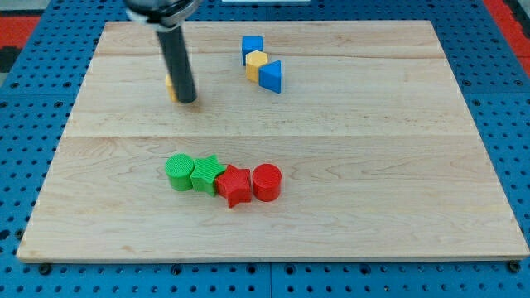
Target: Push the blue cube slightly right
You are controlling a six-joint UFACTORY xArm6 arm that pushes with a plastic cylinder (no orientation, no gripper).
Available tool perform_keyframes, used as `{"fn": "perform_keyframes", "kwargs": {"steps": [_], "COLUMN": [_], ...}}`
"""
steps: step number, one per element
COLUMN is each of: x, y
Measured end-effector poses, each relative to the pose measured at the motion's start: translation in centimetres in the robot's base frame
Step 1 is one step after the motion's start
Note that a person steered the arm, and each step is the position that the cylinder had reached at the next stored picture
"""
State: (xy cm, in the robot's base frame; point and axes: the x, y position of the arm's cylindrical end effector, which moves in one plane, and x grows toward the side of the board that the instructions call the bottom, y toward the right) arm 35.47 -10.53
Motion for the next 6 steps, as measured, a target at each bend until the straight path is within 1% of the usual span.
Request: {"fn": "perform_keyframes", "kwargs": {"steps": [1,2,3,4,5,6], "x": [0.4,0.2,-4.0,-7.3,-8.2,-9.0], "y": [-4.8,-7.9,-4.9,3.3,6.9,7.1]}}
